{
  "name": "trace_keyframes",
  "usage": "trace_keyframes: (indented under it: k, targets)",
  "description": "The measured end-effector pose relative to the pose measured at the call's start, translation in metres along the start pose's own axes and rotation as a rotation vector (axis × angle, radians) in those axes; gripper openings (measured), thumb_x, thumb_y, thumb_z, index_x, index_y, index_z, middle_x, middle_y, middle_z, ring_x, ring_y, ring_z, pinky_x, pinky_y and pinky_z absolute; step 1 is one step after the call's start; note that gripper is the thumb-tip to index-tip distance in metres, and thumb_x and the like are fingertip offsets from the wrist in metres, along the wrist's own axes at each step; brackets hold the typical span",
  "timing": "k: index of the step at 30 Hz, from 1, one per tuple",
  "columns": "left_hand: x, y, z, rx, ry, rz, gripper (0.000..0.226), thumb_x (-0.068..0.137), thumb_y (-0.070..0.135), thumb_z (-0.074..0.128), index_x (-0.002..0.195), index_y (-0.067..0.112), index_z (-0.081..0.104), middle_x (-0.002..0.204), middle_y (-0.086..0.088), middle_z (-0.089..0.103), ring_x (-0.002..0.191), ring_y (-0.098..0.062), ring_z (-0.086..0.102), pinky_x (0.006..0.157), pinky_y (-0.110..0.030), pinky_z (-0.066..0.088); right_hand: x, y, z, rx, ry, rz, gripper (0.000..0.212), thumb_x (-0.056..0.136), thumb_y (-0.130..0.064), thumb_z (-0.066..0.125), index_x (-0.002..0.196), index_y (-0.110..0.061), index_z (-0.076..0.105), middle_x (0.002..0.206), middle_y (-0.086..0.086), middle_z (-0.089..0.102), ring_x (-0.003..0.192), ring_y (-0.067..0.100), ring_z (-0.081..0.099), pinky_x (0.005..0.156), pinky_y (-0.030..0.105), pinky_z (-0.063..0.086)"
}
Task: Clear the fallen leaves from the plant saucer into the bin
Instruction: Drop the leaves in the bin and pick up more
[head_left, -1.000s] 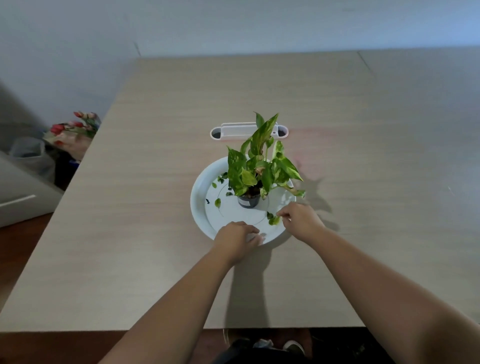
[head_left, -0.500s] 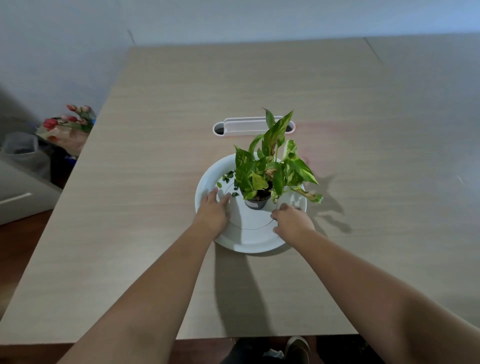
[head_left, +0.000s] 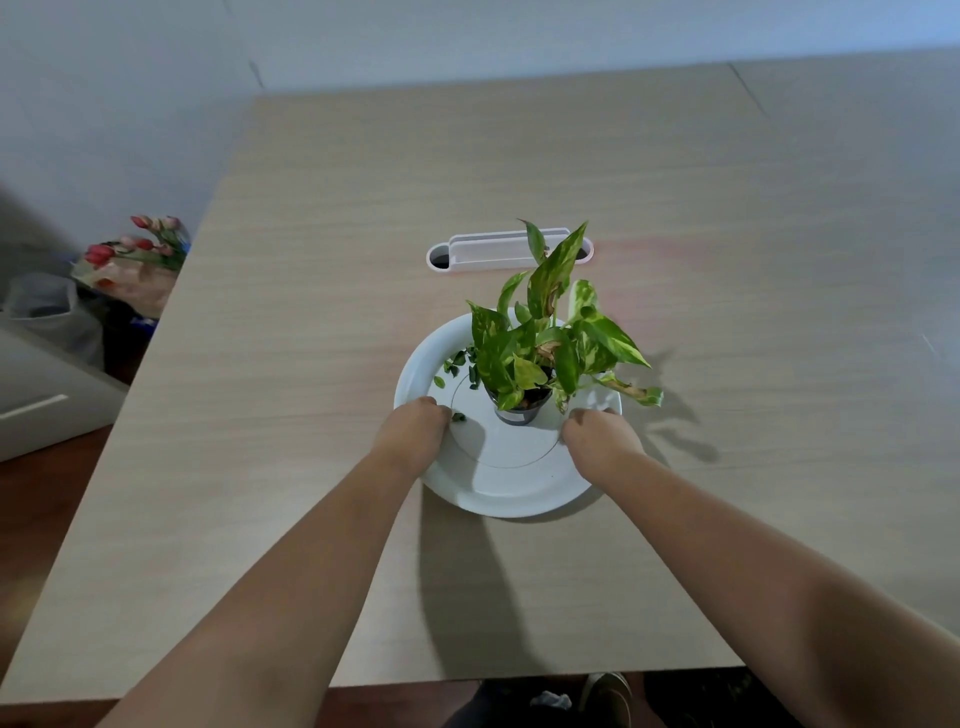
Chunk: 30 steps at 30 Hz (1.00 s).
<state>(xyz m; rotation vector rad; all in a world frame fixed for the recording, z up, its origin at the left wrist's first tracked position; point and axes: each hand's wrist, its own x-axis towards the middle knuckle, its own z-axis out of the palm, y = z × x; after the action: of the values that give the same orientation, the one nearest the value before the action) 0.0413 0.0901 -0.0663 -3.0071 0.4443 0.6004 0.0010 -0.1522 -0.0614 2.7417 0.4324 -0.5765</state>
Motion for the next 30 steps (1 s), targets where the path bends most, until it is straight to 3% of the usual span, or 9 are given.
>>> trace_keyframes:
  k: [9, 15, 17, 20, 23, 27, 30]
  targets:
    - [-0.002, 0.005, -0.01, 0.064, -0.092, 0.023, 0.023, 0.088, 0.003, 0.048, 0.105, 0.004, 0.064, 0.116, -0.014, 0.06, 0.101, -0.035, 0.061, 0.085, -0.04, 0.054, 0.002, -0.002, 0.0, 0.009, 0.04, -0.031, 0.038, 0.083, 0.007, 0.044, 0.118, -0.007, 0.052, 0.111, 0.008, 0.063, 0.102, 0.028, 0.062, 0.097, 0.04, 0.037]
    - [-0.004, 0.006, -0.01, 0.101, -0.122, 0.022, 0.024, 0.085, 0.0, 0.051, 0.105, 0.003, 0.065, 0.115, -0.015, 0.06, 0.1, -0.035, 0.062, 0.084, -0.039, 0.055, -0.001, -0.001, 0.004, 0.125, -0.03, -0.103, 0.035, 0.084, 0.007, 0.043, 0.114, -0.005, 0.056, 0.114, 0.012, 0.06, 0.102, 0.031, 0.062, 0.082, 0.039, 0.047]
    - [-0.005, 0.007, -0.011, 0.092, -0.114, 0.023, 0.024, 0.085, 0.001, 0.05, 0.104, 0.004, 0.066, 0.113, -0.015, 0.061, 0.098, -0.034, 0.063, 0.08, -0.037, 0.053, -0.002, 0.006, 0.006, 0.271, -0.066, -0.097, 0.032, 0.085, 0.002, 0.043, 0.11, -0.008, 0.059, 0.115, 0.01, 0.059, 0.104, 0.027, 0.059, 0.08, 0.035, 0.049]
    - [-0.009, 0.009, -0.009, -0.041, -0.054, -0.015, 0.022, 0.082, 0.003, 0.05, 0.093, 0.008, 0.068, 0.104, -0.011, 0.065, 0.094, -0.032, 0.063, 0.071, -0.036, 0.051, -0.004, 0.02, 0.005, 0.809, -0.005, 0.065, 0.022, 0.084, -0.01, 0.043, 0.091, -0.009, 0.063, 0.098, 0.004, 0.065, 0.096, 0.022, 0.061, 0.084, 0.037, 0.053]
    - [-0.02, 0.017, -0.008, -0.288, 0.043, -0.099, 0.015, 0.078, 0.004, 0.055, 0.083, 0.011, 0.068, 0.089, -0.005, 0.066, 0.09, -0.026, 0.063, 0.065, -0.03, 0.045, -0.016, 0.037, 0.006, 1.358, 0.158, 0.401, 0.016, 0.081, -0.004, 0.057, 0.069, -0.013, 0.063, 0.072, -0.006, 0.066, 0.072, 0.0, 0.064, 0.072, 0.015, 0.052]
    - [-0.045, 0.054, -0.006, -0.773, 0.172, -0.251, 0.008, 0.075, 0.006, 0.066, 0.073, 0.013, 0.069, 0.081, -0.001, 0.071, 0.081, -0.019, 0.065, 0.07, -0.029, 0.051, -0.043, 0.051, 0.002, 1.586, 0.246, 0.465, 0.01, 0.069, -0.005, 0.072, 0.071, -0.015, 0.073, 0.071, 0.0, 0.069, 0.064, 0.012, 0.058, 0.068, 0.028, 0.047]
    - [-0.066, 0.097, -0.002, -0.995, 0.206, -0.273, 0.019, 0.073, 0.007, 0.071, 0.062, 0.022, 0.066, 0.072, 0.007, 0.069, 0.074, -0.012, 0.066, 0.07, -0.02, 0.049, -0.061, 0.051, 0.016, 1.885, 0.278, 0.487, 0.016, 0.07, 0.002, 0.076, 0.072, -0.012, 0.071, 0.072, 0.005, 0.065, 0.067, 0.015, 0.055, 0.066, 0.026, 0.043]
